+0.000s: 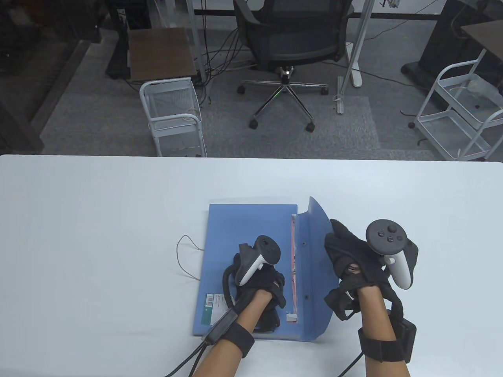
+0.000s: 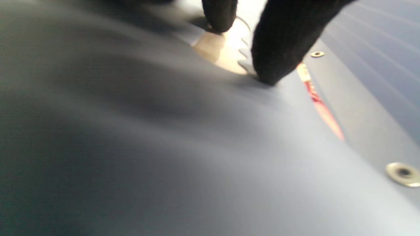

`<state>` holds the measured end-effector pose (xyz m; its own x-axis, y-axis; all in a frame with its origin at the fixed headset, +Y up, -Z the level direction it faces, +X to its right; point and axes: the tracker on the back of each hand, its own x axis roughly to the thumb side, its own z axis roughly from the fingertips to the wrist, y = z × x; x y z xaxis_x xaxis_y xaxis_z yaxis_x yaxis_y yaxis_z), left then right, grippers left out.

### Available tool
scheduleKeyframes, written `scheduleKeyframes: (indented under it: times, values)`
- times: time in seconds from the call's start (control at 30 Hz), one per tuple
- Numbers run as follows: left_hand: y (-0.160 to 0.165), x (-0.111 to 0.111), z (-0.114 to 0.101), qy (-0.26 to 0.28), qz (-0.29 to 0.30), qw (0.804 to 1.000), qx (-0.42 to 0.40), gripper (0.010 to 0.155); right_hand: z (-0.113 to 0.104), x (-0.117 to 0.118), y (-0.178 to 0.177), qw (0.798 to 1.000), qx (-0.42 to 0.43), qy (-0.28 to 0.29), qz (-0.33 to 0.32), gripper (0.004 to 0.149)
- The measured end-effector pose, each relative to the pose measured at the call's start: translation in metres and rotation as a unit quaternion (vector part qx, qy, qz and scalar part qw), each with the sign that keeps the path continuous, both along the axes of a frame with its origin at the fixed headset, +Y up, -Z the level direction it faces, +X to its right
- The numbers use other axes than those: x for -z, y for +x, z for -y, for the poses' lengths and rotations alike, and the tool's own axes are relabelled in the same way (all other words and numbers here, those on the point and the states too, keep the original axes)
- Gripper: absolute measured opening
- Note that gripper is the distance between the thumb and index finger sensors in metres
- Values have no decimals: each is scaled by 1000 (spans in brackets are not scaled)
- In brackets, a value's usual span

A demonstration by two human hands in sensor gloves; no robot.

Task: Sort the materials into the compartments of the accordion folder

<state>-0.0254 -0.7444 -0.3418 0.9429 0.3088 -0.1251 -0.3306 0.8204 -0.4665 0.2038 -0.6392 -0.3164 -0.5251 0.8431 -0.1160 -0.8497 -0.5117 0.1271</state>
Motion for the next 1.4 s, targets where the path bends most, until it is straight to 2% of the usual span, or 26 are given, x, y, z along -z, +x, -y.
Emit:
scheduleKeyframes:
  times: [0.2, 0.37, 0.53, 0.7, 0.77, 0.83, 0.9, 0.97, 1.03, 1.1, 1.2, 1.27, 1.4]
  values:
    - [-16, 0, -3, 22, 16, 999, -33, 77, 0, -1, -8, 1000, 7, 1, -16, 56]
    - [-51, -3, -5, 71, -35, 985, -150, 61, 0, -2, -28, 998, -7, 2, -55, 61]
    - [-85, -7, 4, 69, -89, 949, -295, 56, 6, -7, -70, 991, -71, 6, -110, 70]
    - [-106, -8, 15, 47, -124, 910, -394, 55, 20, -13, -112, 969, -182, 3, -167, 79]
    - [-112, -8, 18, 33, -135, 892, -431, 55, 28, -14, -122, 961, -202, -6, -191, 76]
    - [-119, -8, 22, 22, -149, 870, -469, 55, 42, -16, -129, 956, -214, -39, -199, 77]
    - [-124, -8, 24, 20, -164, 853, -494, 55, 55, -15, -132, 948, -245, -47, -199, 74]
    - [-129, -9, 23, 24, -178, 840, -512, 55, 69, -14, -131, 936, -281, -68, -203, 73]
    - [-133, -11, 21, 37, -199, 837, -508, 55, 84, -14, -132, 928, -288, -89, -219, 74]
    - [-137, -12, 15, 55, -219, 837, -498, 55, 93, -16, -135, 920, -307, -95, -224, 74]
    - [-141, -11, 3, 73, -188, 855, -479, 55, 99, -17, -140, 903, -352, -89, -231, 73]
    - [-143, -11, -12, 98, -172, 860, -470, 55, 99, -16, -139, 906, -343, -90, -232, 70]
    - [-148, -11, -54, 144, -121, 844, -502, 52, 106, -13, -133, 911, -318, -123, -233, 66]
